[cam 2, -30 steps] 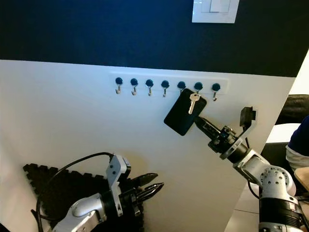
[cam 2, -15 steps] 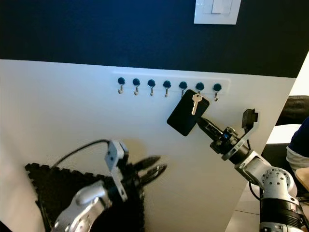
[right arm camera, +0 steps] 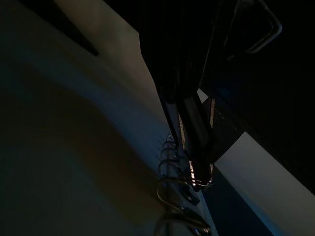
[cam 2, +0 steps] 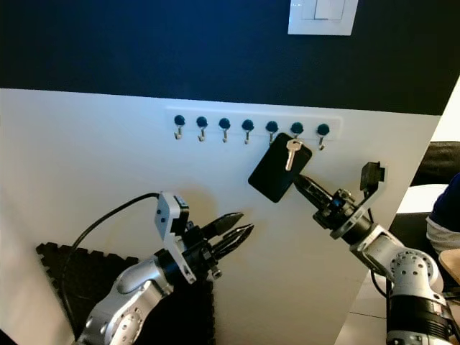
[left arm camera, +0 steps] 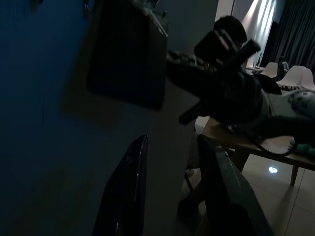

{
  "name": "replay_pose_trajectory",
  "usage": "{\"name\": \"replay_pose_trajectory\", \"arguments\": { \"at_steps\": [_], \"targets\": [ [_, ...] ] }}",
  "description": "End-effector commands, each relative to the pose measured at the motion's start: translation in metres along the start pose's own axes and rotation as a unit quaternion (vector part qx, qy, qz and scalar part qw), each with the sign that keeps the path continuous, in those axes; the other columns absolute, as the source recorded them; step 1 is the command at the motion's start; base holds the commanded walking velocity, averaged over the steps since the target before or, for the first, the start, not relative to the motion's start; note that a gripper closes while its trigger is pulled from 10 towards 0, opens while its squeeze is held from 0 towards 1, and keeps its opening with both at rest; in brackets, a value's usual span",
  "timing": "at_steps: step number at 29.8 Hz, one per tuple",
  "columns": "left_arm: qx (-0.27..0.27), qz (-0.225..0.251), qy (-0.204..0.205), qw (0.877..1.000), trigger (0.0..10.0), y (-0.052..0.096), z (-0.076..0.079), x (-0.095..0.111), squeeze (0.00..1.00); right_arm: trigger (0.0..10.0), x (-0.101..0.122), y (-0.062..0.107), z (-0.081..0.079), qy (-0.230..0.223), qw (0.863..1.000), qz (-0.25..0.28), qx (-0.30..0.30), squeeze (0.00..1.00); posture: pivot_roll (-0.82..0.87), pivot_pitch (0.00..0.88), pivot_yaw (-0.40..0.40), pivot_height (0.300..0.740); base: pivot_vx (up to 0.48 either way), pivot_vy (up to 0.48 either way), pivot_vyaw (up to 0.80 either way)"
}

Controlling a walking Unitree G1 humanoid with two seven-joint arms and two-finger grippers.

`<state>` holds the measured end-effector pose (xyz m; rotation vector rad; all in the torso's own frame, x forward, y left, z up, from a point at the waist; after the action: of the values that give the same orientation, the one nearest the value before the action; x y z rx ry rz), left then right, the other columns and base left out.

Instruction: Hang keys on a hook

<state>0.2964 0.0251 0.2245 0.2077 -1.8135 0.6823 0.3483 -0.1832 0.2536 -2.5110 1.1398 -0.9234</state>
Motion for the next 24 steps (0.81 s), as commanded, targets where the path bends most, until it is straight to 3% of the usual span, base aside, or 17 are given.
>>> {"name": "replay_pose_trajectory", "arguments": {
  "at_steps": [1, 10, 16, 18, 21, 22, 24],
  "targets": [
    [-0.003, 0.002, 0.007, 1.000, 10.0, 0.000, 0.004, 0.001, 0.00, 10.0, 0.000, 0.009, 0.008, -0.003, 1.000, 0.001, -0.021, 0.00, 0.06, 0.048, 0.018, 0.740, 0.000, 0.000, 0.00],
    [-0.004, 0.001, 0.005, 1.000, 10.0, 0.000, 0.003, 0.001, 0.00, 10.0, -0.005, 0.019, 0.020, -0.007, 0.999, 0.000, -0.047, 0.00, 0.06, 0.053, 0.020, 0.740, 0.000, 0.000, 0.00],
    [-0.003, 0.002, 0.006, 1.000, 10.0, 0.000, 0.003, 0.002, 0.00, 10.0, -0.007, 0.018, 0.014, -0.005, 0.999, -0.007, -0.035, 0.00, 0.06, 0.054, 0.020, 0.740, 0.000, 0.000, 0.00],
    [-0.001, 0.002, 0.006, 1.000, 10.0, 0.000, 0.002, 0.003, 0.00, 10.0, -0.011, 0.014, 0.001, 0.003, 1.000, -0.025, 0.002, 0.00, 0.06, 0.054, 0.020, 0.740, 0.000, 0.000, 0.00],
    [-0.001, 0.003, 0.006, 1.000, 10.0, 0.000, 0.002, 0.003, 0.00, 10.0, -0.012, 0.013, -0.005, 0.004, 0.999, -0.031, 0.018, 0.00, 0.06, 0.054, 0.020, 0.740, 0.000, 0.000, 0.00],
    [-0.001, 0.003, 0.006, 1.000, 10.0, 0.000, 0.002, 0.003, 0.00, 10.0, -0.013, 0.010, -0.020, 0.008, 0.998, -0.040, 0.054, 0.00, 0.06, 0.059, 0.018, 0.740, 0.000, 0.000, 0.00],
    [-0.001, 0.003, 0.006, 1.000, 10.0, 0.000, 0.002, 0.003, 0.00, 10.0, -0.013, 0.008, -0.025, 0.010, 0.997, -0.042, 0.065, 0.00, 0.06, 0.059, 0.018, 0.740, 0.000, 0.000, 0.00]
  ]
}}
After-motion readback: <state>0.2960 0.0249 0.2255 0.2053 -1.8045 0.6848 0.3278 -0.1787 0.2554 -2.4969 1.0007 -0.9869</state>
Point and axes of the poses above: a point about 5 cm out from each wrist's last joint towards the gripper, its own y axis pointing back from the gripper into the wrist, its own x axis along the axis of the wrist's last joint, z = x × y, the point moved 5 cm from there along -y, pointing out of the wrist towards the gripper, and after that the axes turned 12 degrees about -y, right-handed, at the moved point
